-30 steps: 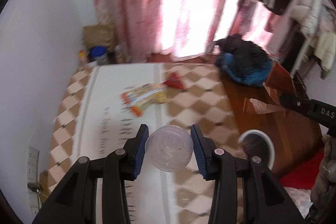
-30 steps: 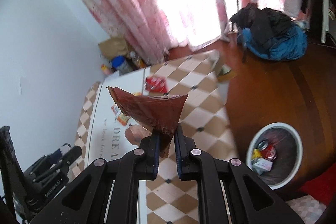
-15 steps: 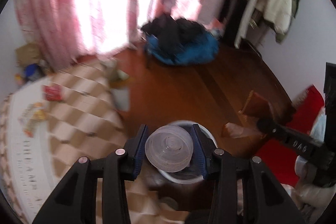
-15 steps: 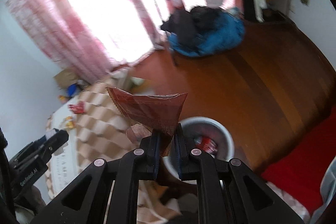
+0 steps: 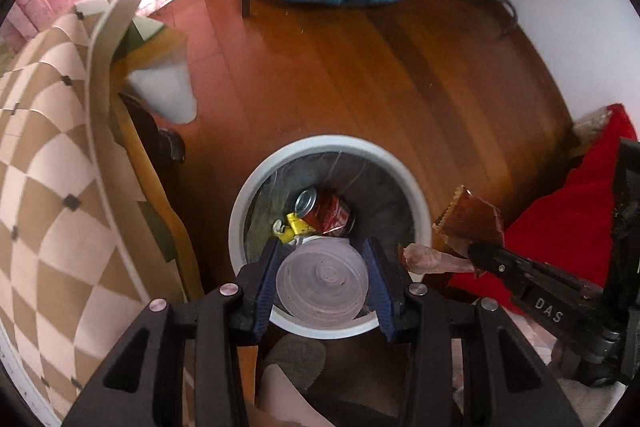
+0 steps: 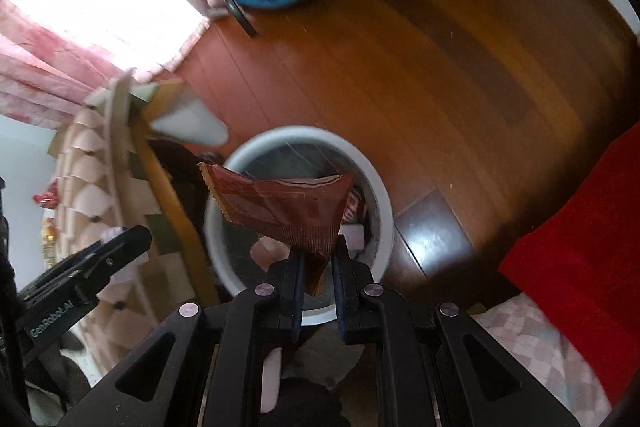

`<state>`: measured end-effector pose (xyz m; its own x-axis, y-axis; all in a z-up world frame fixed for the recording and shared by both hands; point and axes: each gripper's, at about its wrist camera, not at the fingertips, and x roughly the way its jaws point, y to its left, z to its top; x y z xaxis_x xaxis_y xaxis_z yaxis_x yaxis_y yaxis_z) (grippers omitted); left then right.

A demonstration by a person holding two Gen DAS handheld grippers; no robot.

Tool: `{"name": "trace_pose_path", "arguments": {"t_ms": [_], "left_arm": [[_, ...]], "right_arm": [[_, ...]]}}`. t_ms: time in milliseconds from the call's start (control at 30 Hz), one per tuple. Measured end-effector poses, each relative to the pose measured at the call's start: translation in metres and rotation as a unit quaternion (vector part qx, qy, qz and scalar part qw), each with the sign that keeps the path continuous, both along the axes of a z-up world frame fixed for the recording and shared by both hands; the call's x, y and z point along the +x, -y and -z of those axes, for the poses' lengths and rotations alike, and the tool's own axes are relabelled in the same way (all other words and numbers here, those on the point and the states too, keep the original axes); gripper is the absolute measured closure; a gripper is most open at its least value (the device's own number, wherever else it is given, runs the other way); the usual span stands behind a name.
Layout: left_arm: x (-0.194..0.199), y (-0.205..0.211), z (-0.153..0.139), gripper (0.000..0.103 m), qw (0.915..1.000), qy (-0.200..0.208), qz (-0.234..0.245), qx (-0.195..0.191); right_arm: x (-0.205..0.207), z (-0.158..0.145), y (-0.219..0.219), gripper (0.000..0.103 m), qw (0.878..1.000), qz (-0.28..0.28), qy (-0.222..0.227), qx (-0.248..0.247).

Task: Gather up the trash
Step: 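Carry the cup and brown wrapper over the white bin and open both tools, then move both tools back from the bin to the table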

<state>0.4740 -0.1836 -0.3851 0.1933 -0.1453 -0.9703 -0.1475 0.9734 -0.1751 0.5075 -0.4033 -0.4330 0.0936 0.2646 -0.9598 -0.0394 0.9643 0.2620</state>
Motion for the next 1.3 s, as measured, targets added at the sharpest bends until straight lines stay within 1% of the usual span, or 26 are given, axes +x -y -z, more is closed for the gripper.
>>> {"name": "trace_pose_path", "arguments": {"t_ms": [100, 167, 233, 267, 300, 333, 367, 400, 433, 500, 533, 600, 700, 767, 967, 1067, 1133, 1300], "left_arm": [[0.001, 0.0, 0.008, 0.064, 0.9999, -0.011, -0.004, 0.008], [-0.002, -0.005, 0.006, 0.059, 0.9998, -0.013, -0.009, 0.011], [-0.005, -0.009, 0.003, 0.034, 0.9997, -0.009, -0.017, 0.017], [-0.004, -0.011, 0.006, 0.028, 0.9996, -0.007, -0.02, 0.02], [-0.006, -0.014, 0.003, 0.02, 0.9994, -0.004, -0.025, 0.022], [-0.008, -0.016, 0.002, 0.012, 0.9993, -0.003, -0.028, 0.023], [-0.007, -0.017, 0.003, 0.008, 0.9992, -0.003, -0.03, 0.027], [-0.009, -0.018, 0.001, 0.003, 0.9988, -0.003, -0.032, 0.038], [-0.009, -0.019, 0.002, 0.002, 0.9986, -0.002, -0.033, 0.043], [-0.012, -0.022, -0.002, 0.002, 0.9983, 0.004, -0.036, 0.046], [-0.014, -0.023, -0.004, 0.002, 0.9981, 0.007, -0.036, 0.049], [-0.015, -0.024, -0.006, 0.002, 0.9978, 0.011, -0.036, 0.054], [-0.02, -0.023, -0.013, 0.002, 0.9974, 0.019, -0.032, 0.062], [-0.023, -0.022, -0.016, 0.001, 0.9974, 0.022, -0.033, 0.06], [-0.031, -0.024, -0.036, 0.001, 0.997, 0.039, -0.032, 0.058], [-0.037, -0.026, -0.051, 0.001, 0.9964, 0.054, -0.03, 0.058], [-0.04, -0.029, -0.067, 0.001, 0.9951, 0.071, -0.03, 0.062], [-0.05, -0.05, -0.111, 0.001, 0.9902, 0.112, -0.042, 0.072]], "right_arm": [[0.004, 0.02, -0.002, 0.09, 1.0, -0.012, -0.015, -0.009], [0.007, 0.029, -0.007, 0.089, 0.999, -0.02, -0.022, -0.02], [0.009, 0.034, -0.014, 0.084, 0.999, -0.031, -0.026, -0.029], [0.011, 0.036, -0.019, 0.073, 0.998, -0.032, -0.028, -0.039], [0.013, 0.037, -0.023, 0.063, 0.998, -0.034, -0.026, -0.043], [0.013, 0.036, -0.024, 0.06, 0.998, -0.037, -0.022, -0.046], [0.013, 0.033, -0.026, 0.055, 0.998, -0.039, -0.017, -0.056], [0.013, 0.03, -0.026, 0.045, 0.997, -0.041, -0.013, -0.064], [0.012, 0.028, -0.027, 0.039, 0.997, -0.042, -0.009, -0.07], [0.011, 0.022, -0.028, 0.015, 0.996, -0.041, -0.005, -0.076], [0.01, 0.019, -0.028, 0.011, 0.996, -0.04, -0.005, -0.077], [0.008, 0.011, -0.027, 0.0, 0.995, -0.037, 0.001, -0.091], [0.003, 0.001, -0.025, 0.0, 0.994, -0.035, 0.007, -0.104], [-0.001, -0.006, -0.022, 0.0, 0.994, -0.032, 0.009, -0.108], [-0.015, -0.028, -0.018, 0.0, 0.994, -0.021, 0.017, -0.108], [-0.021, -0.044, -0.018, 0.0, 0.994, -0.015, 0.026, -0.106], [-0.024, -0.057, -0.019, 0.0, 0.994, -0.013, 0.034, -0.101], [-0.03, -0.103, -0.033, 0.0, 0.994, -0.009, 0.065, -0.086]]}}
